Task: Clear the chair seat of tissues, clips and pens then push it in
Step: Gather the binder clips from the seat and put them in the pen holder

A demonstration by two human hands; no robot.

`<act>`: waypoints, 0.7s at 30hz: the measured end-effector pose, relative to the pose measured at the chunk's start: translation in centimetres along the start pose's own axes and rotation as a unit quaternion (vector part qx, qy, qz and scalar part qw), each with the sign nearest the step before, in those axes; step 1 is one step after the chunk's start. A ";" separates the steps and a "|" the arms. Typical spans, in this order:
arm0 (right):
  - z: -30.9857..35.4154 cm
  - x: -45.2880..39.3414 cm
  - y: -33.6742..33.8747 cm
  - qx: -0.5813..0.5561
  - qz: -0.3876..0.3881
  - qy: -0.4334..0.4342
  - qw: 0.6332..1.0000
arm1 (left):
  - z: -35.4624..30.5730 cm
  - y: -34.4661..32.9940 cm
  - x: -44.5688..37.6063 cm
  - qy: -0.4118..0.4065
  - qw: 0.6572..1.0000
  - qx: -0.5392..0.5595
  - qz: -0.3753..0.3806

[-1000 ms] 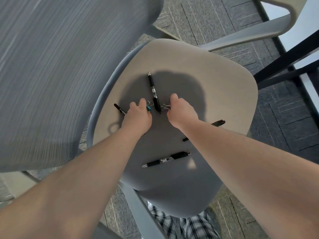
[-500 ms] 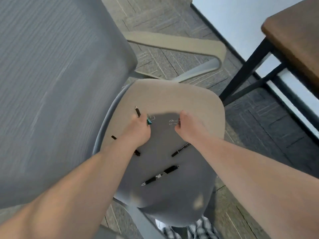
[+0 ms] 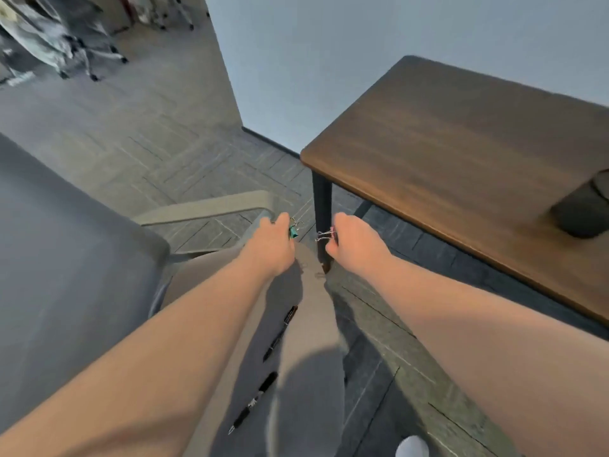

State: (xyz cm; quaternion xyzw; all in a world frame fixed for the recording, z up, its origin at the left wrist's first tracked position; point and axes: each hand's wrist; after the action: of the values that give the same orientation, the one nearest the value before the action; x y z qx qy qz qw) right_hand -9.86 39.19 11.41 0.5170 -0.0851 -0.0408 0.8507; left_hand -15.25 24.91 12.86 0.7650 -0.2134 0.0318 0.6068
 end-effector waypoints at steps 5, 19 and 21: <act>-4.2 1.2 8.5 -0.010 -0.070 -0.021 0.997 | -9.7 3.4 -0.3 -0.064 0.998 -0.004 -0.013; -26.4 11.9 27.2 -0.011 -0.180 -0.281 0.943 | -39.3 0.4 2.8 -0.232 0.967 0.035 0.097; -28.9 12.7 27.4 -0.007 -0.162 -0.296 0.941 | -42.1 -1.1 3.1 -0.234 0.963 0.032 0.128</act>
State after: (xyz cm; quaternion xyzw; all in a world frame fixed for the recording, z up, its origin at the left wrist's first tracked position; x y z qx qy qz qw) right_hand 7.51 75.02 23.97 0.4822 -0.2483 -0.3300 0.7726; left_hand -3.19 63.86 23.80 0.7361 -0.4447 -0.0643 0.5062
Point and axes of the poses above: each hand's wrist, its own x-axis away from the middle knuckle, its own y-axis out of the back of the hand, z = x × y, and after that the axes turned 7 degrees about y, right-handed
